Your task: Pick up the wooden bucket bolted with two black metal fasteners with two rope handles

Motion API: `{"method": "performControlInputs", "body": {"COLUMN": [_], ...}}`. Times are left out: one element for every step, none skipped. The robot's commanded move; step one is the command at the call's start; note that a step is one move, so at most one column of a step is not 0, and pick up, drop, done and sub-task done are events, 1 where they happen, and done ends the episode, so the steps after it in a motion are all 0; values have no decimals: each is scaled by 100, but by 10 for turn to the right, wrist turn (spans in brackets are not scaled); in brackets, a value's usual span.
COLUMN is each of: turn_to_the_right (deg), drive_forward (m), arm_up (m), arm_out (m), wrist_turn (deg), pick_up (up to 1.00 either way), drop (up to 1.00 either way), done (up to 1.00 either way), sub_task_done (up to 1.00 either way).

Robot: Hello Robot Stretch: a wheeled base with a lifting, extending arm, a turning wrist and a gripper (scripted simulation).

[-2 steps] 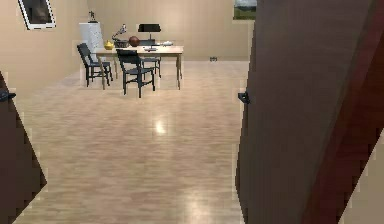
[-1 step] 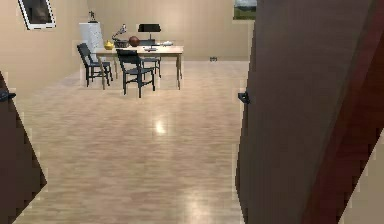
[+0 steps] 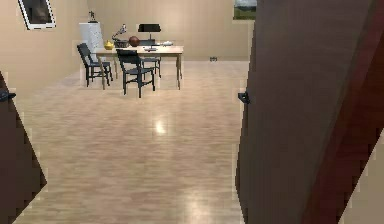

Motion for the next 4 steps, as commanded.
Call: {"method": "performControlInputs", "body": {"turn_to_the_right": [0, 0, 0, 0], "drive_forward": [0, 0, 0, 0], "arm_up": [-30, 0, 10, 0], "arm_out": [0, 0, 0, 0], "wrist_turn": [0, 0, 0, 0], "pick_up": [0, 100, 0, 0], "drop": [0, 0, 0, 0], "done": [0, 0, 0, 100], "sub_task_done": [0, 0, 0, 0]}}
